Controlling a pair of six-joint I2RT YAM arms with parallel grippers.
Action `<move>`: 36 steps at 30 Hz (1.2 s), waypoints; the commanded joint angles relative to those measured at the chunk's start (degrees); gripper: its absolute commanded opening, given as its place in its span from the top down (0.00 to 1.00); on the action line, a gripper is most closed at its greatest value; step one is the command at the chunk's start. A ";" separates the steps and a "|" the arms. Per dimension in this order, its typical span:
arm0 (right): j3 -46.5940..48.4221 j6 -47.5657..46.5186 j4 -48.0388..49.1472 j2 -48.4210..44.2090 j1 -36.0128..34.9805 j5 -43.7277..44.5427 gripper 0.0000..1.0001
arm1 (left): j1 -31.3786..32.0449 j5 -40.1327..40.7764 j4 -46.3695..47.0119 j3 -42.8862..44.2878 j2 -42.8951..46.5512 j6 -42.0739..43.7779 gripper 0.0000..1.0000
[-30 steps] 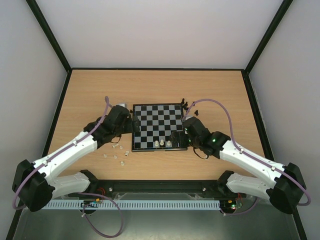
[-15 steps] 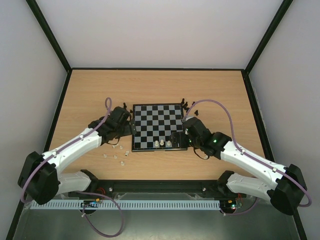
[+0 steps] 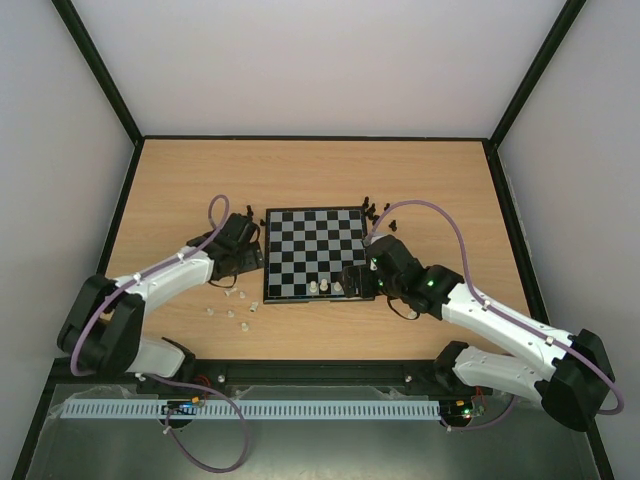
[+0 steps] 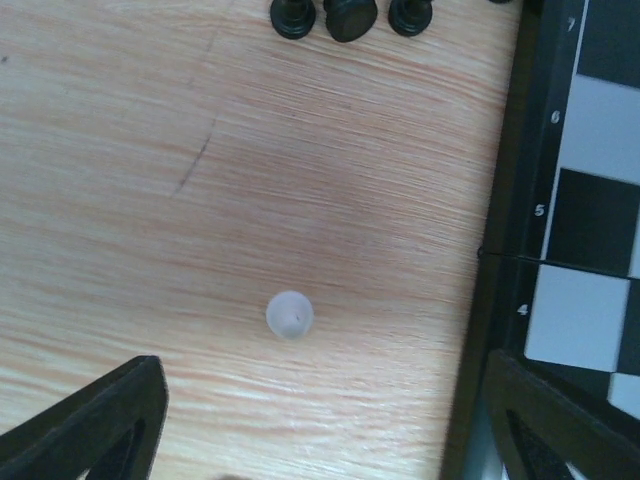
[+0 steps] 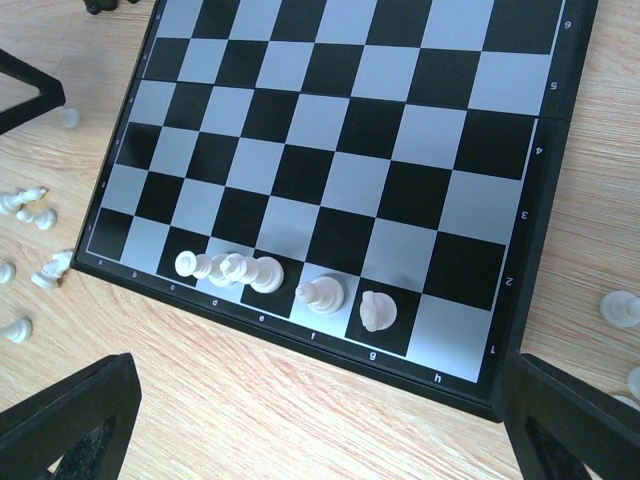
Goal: Set up the chess pieces on the board
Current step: Pick up the chess piece at the center of the board.
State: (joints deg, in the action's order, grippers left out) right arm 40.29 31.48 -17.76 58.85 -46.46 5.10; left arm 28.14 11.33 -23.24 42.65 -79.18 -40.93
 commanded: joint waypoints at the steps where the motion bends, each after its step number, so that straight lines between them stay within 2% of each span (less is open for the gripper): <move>1: -0.91 -0.55 0.19 -0.84 0.27 -0.71 0.01 | -0.84 -0.37 3.07 -1.02 -2.42 1.16 0.16; 7: -1.21 -0.55 0.53 -0.75 0.26 -0.64 0.01 | -1.74 -1.25 4.38 -0.97 -4.87 2.30 0.44; 14: -1.30 -0.65 0.71 -0.49 0.31 -0.59 0.01 | -2.75 -1.80 5.76 -1.11 -6.96 3.28 0.68; 18: -1.40 -0.55 0.80 -0.36 0.31 -0.60 0.01 | -3.15 -1.93 6.32 -1.25 -7.63 3.73 0.79; 22: -1.36 -0.59 0.80 -0.14 0.29 -0.50 0.01 | -3.26 -1.93 6.23 -1.27 -8.01 4.05 0.96; 30: -1.30 -0.55 0.71 -0.01 0.26 -0.44 0.01 | -2.43 -0.92 2.19 0.09 -4.61 4.40 0.98; 36: -1.30 -0.55 0.63 0.18 0.27 -0.29 0.01 | 2.29 0.06 -6.27 4.60 -0.28 5.55 0.98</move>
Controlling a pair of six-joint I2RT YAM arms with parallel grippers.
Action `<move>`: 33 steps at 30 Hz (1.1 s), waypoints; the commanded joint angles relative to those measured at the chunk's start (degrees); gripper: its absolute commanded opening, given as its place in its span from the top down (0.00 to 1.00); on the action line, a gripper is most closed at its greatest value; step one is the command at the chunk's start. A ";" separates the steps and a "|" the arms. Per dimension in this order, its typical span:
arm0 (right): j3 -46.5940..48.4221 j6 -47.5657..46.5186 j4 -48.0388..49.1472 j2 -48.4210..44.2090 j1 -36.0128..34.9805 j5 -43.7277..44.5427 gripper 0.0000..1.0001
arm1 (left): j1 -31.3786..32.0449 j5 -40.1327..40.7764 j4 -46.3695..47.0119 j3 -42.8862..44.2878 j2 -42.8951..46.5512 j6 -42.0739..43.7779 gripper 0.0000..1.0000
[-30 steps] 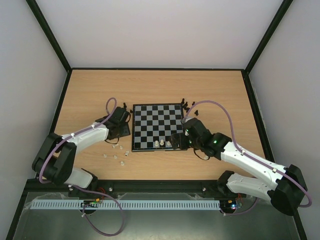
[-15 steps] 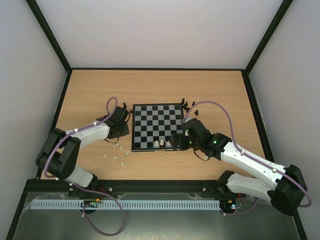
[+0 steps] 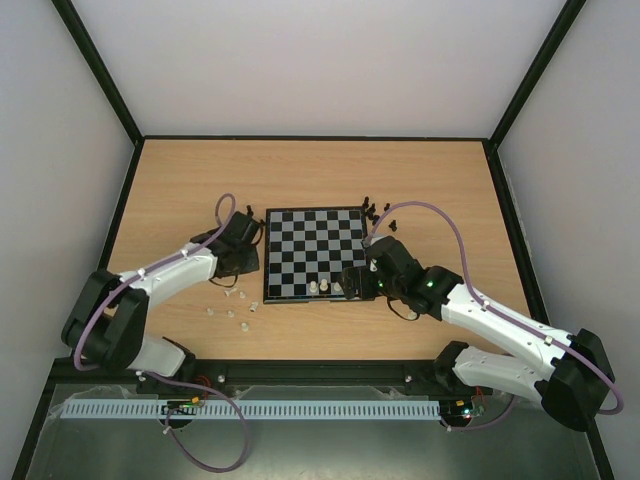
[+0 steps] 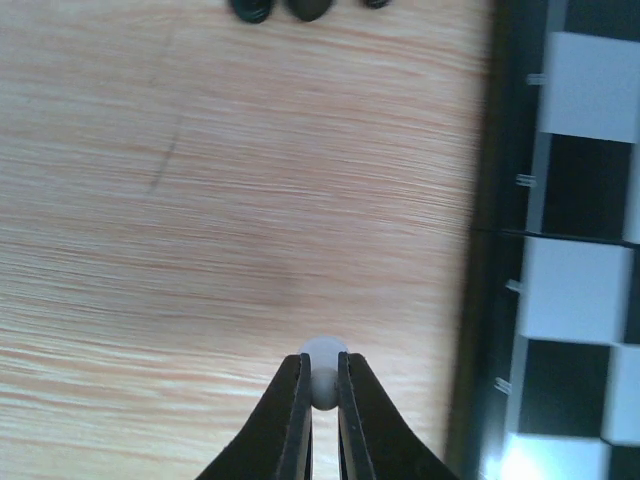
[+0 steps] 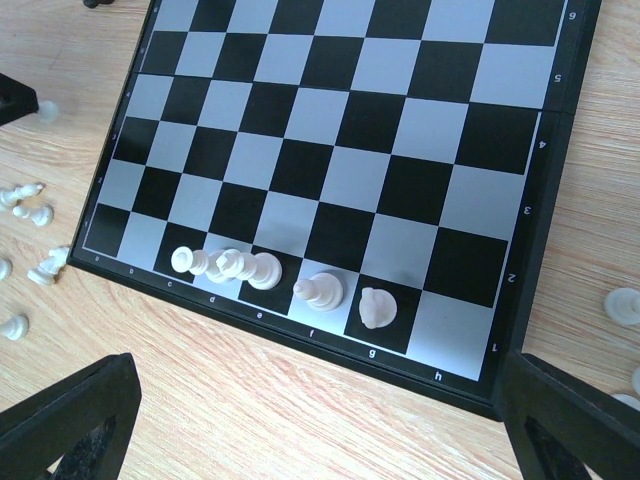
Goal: Set up the chess pieces on the board
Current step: Pick up the chess piece at the center of the board, then place the chess piece on the chessboard.
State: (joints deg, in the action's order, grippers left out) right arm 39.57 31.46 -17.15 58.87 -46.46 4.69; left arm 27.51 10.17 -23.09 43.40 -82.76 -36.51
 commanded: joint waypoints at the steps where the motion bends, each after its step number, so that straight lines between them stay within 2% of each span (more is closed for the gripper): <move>1: -0.52 -0.53 -0.04 0.19 0.31 0.14 0.01 | 3.83 1.07 -7.50 4.52 3.56 1.25 0.98; 9: -0.46 -0.44 -0.21 -0.16 0.29 0.32 0.01 | 11.35 -0.85 -10.49 9.14 0.15 1.12 0.98; 17: -0.55 -0.26 -0.31 -0.58 0.24 0.32 0.01 | 16.02 -1.74 -9.95 12.17 -4.83 0.62 0.96; 33: -0.72 -0.44 0.00 -0.22 0.24 -0.12 0.01 | 17.14 0.50 -10.91 11.38 -7.72 0.04 0.94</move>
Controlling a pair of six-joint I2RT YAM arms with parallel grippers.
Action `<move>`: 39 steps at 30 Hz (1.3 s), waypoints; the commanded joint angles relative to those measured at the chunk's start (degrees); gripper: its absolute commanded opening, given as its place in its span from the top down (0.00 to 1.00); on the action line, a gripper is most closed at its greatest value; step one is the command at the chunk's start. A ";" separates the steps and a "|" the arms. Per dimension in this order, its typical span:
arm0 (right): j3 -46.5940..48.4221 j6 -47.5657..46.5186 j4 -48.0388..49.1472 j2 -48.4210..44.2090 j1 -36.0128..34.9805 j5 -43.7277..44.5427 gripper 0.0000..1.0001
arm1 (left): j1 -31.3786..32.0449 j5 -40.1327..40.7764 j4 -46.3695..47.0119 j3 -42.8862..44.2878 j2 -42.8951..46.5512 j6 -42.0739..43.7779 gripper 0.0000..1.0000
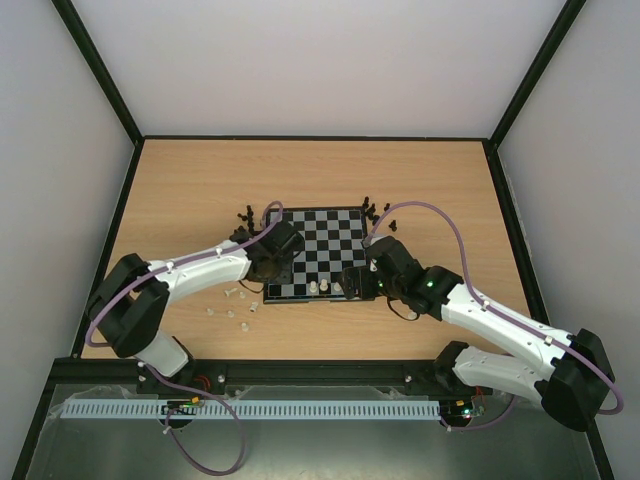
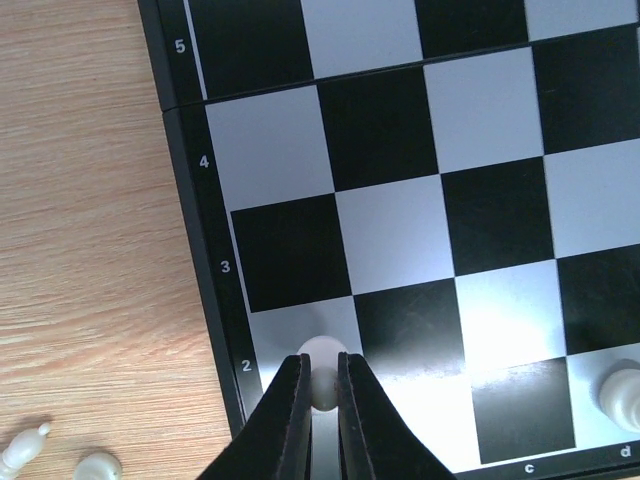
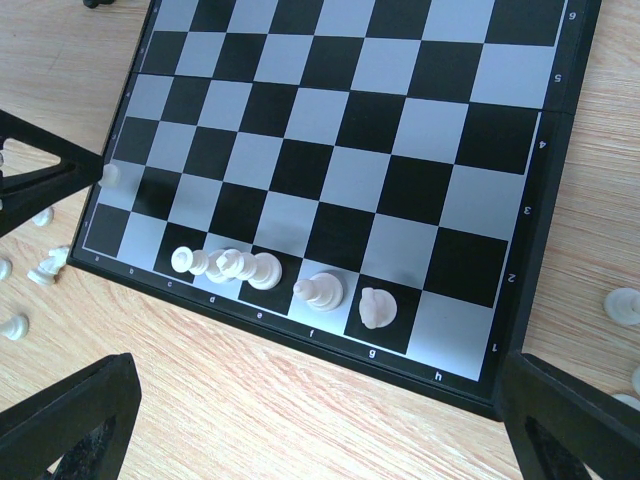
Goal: Set up the chess pieces on the board
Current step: Place the chess piece on the chessboard.
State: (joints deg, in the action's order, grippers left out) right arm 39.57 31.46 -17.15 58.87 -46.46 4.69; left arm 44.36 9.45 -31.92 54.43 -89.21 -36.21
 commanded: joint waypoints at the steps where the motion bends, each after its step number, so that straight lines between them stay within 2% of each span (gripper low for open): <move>1: -0.75 -0.44 0.01 -0.17 0.29 -0.12 0.01 | 0.36 1.20 -1.99 0.25 -1.32 -0.22 0.94; 17: -0.78 -0.52 0.14 0.21 0.24 -0.38 0.02 | 0.46 0.57 -1.92 0.12 -2.15 0.02 0.89; 32: -0.90 -0.61 0.54 0.45 0.26 -0.71 0.01 | 0.47 0.57 -2.17 0.38 -2.39 -0.04 0.75; 39: -0.91 -0.69 0.62 0.62 0.25 -0.81 0.01 | 0.42 1.18 -2.46 0.56 -2.63 -0.22 0.72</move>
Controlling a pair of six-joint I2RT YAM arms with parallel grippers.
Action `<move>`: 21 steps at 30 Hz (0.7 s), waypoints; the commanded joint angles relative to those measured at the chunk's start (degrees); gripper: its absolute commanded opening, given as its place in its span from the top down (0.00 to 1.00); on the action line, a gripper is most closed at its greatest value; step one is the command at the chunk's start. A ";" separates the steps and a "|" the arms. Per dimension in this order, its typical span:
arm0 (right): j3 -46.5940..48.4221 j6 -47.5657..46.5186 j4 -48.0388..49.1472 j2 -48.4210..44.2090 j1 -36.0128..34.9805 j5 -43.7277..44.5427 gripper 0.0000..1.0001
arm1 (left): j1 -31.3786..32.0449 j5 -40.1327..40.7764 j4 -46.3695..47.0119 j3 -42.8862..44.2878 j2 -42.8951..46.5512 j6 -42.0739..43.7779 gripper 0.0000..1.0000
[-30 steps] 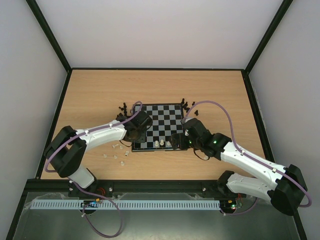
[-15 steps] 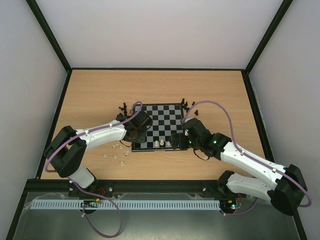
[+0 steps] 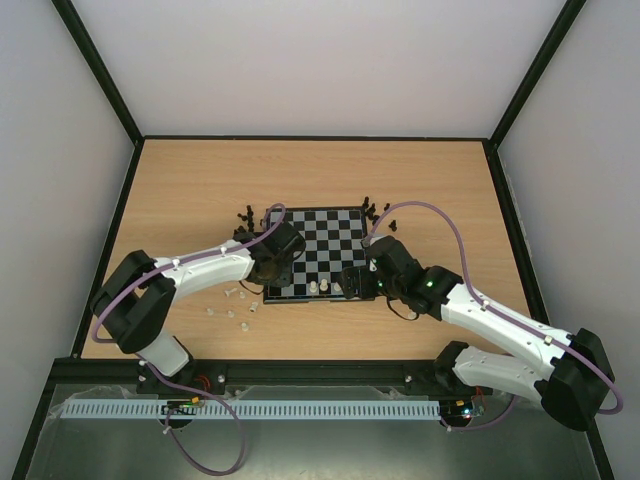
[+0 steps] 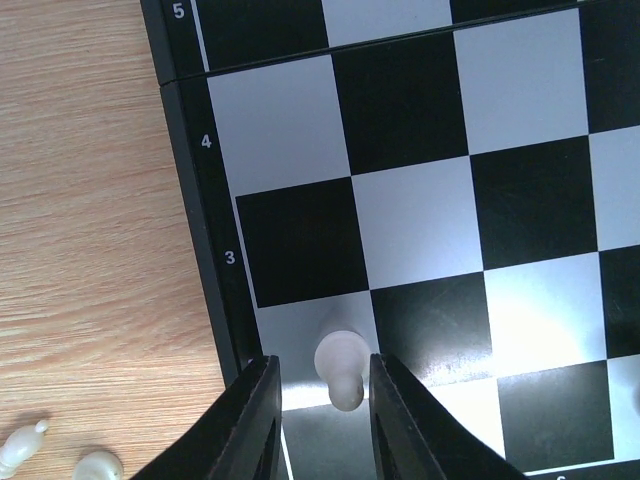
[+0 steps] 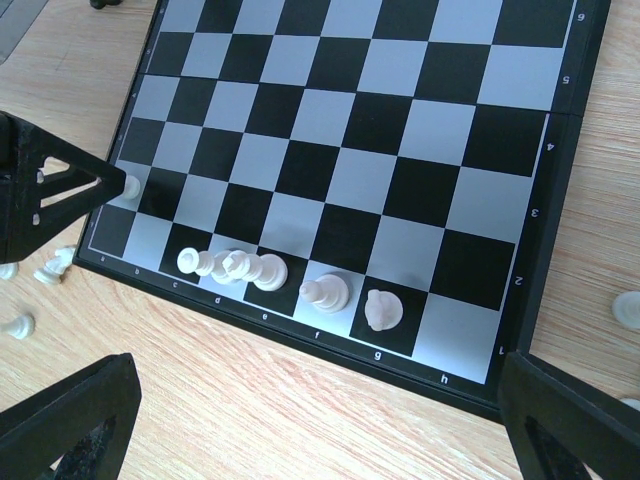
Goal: Set up the chess pieces on the board
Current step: Place the chess piece on the chessboard, then pick up the chess piece at the center of the board.
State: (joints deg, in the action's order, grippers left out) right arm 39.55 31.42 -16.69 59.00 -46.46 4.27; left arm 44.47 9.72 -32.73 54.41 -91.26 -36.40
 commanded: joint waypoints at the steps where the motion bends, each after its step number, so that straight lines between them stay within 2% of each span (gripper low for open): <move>1: -0.97 -0.66 0.16 0.50 0.28 -0.40 0.01 | 0.31 0.92 -1.77 0.60 -0.58 0.01 0.71; 9: -0.92 -0.66 0.16 0.67 0.26 -0.20 0.01 | 0.36 0.70 -2.05 1.49 1.44 -0.07 0.63; 16: -0.50 -0.78 -0.05 1.13 0.30 0.24 0.01 | 0.51 1.12 -1.45 2.62 7.02 1.21 0.43; 21: 0.35 -0.77 -0.84 1.86 0.31 1.56 0.01 | 0.53 1.69 0.76 2.39 14.57 3.06 0.28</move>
State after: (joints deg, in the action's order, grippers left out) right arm 39.35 31.20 -16.58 60.27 -46.46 4.43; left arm 44.73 10.37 -32.99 55.35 -82.91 -35.00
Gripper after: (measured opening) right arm 0.986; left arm 0.677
